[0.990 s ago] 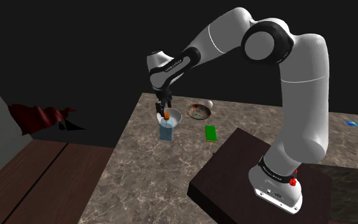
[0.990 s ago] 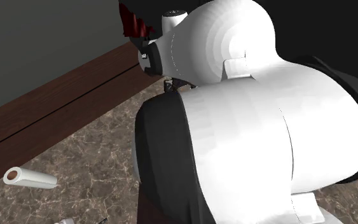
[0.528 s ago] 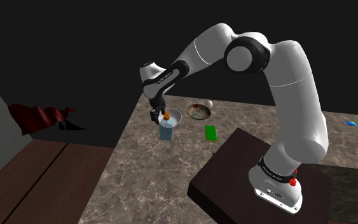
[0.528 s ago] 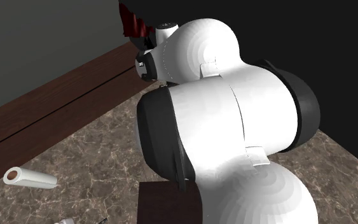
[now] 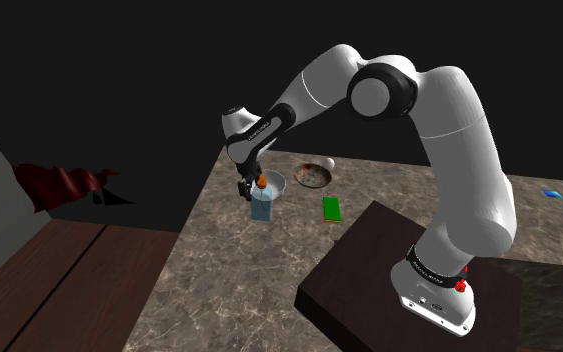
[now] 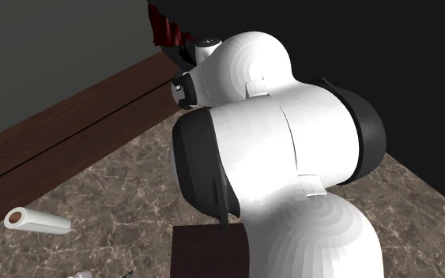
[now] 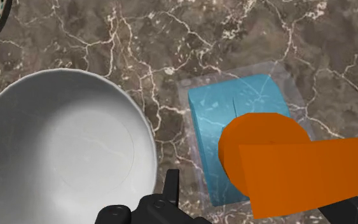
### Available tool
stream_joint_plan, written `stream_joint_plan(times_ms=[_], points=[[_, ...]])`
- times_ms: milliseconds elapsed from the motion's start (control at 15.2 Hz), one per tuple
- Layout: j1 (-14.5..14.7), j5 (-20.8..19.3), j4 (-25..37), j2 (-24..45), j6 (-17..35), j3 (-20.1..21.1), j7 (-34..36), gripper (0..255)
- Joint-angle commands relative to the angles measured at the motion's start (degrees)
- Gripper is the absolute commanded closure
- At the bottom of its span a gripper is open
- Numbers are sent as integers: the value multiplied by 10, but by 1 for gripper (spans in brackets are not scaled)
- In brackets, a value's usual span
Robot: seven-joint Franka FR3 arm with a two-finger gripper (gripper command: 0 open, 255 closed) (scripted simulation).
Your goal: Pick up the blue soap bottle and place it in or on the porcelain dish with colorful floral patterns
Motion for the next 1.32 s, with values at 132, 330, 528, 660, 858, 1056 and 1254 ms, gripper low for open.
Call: stream_joint_plan(times_ms=[132, 330, 528, 660, 858, 1056, 1254], points=[[0, 0, 0, 0, 1, 0, 0, 0], [0, 0, 0, 0, 0, 0, 0, 255], [0, 0, 0, 1, 0, 0, 0, 255], [0, 0, 0, 0, 0, 0, 0, 255], [0, 0, 0, 0, 1, 0, 0, 255], [0, 1, -3, -17, -14, 1, -1, 255], [-1, 2, -4, -33, -29, 1, -2, 255]])
